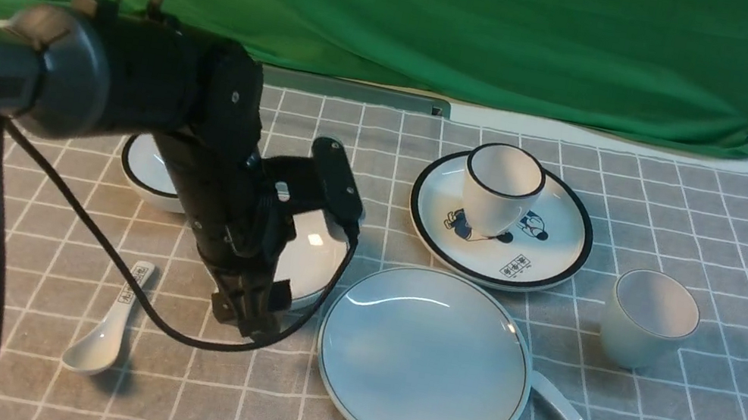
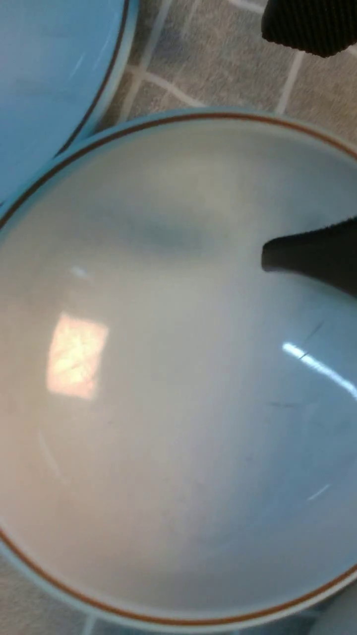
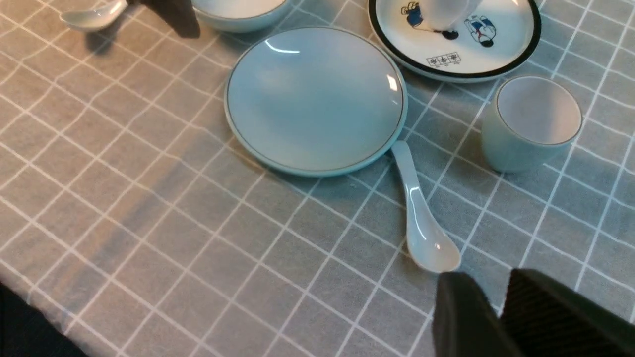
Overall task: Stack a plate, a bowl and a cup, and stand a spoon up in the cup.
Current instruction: Use the left arm to grab a blue rice bowl, then use the left arm to put the blue rice bowl into the blue large plate in the middle, then use the right arm to grab a blue teacup
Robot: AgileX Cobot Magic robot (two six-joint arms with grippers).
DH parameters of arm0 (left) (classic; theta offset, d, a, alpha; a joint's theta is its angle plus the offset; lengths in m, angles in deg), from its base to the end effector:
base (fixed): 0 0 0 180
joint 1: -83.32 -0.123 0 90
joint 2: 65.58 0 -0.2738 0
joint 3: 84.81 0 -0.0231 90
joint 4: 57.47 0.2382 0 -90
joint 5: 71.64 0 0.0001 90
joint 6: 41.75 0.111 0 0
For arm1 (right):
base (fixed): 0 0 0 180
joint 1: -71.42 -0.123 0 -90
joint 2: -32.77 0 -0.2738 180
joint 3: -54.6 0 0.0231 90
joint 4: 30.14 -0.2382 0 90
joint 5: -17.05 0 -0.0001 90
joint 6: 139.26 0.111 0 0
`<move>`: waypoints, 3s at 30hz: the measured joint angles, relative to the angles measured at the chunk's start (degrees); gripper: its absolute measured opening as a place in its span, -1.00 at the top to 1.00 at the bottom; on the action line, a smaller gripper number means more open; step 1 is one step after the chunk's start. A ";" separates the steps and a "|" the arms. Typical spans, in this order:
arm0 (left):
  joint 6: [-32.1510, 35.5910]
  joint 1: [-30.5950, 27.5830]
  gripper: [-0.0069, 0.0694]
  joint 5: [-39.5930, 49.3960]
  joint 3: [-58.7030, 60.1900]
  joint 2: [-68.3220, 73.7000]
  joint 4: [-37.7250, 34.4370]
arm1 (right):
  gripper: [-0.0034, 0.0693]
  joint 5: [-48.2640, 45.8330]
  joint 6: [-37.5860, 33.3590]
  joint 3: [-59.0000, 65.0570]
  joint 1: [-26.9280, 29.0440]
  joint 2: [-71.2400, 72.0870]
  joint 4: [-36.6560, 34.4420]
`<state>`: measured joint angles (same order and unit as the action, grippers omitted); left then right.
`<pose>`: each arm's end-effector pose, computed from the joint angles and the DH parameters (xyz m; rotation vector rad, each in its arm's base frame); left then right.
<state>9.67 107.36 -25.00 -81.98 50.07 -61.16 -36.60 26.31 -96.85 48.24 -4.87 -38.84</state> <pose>0.3334 -0.1544 0.1694 1.7168 2.3085 0.0154 0.0752 0.0469 0.3531 -0.6558 1.9882 0.2749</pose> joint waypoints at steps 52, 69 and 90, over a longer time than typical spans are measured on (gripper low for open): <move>-10.08 23.95 0.32 -10.56 -0.35 1.45 4.09 | 0.01 -1.88 5.93 -0.04 -0.07 -1.23 0.02; -37.65 23.95 0.38 -10.69 5.59 -33.44 2.91 | -0.28 2.92 4.26 -12.64 -0.07 -45.64 6.92; -45.53 23.95 0.80 -35.06 50.93 -81.93 -5.78 | -0.05 3.91 2.65 -37.05 6.44 -83.93 8.70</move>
<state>-35.86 131.31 -60.06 -31.05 -31.86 -66.94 -32.69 28.96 -133.90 54.68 -88.80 -30.14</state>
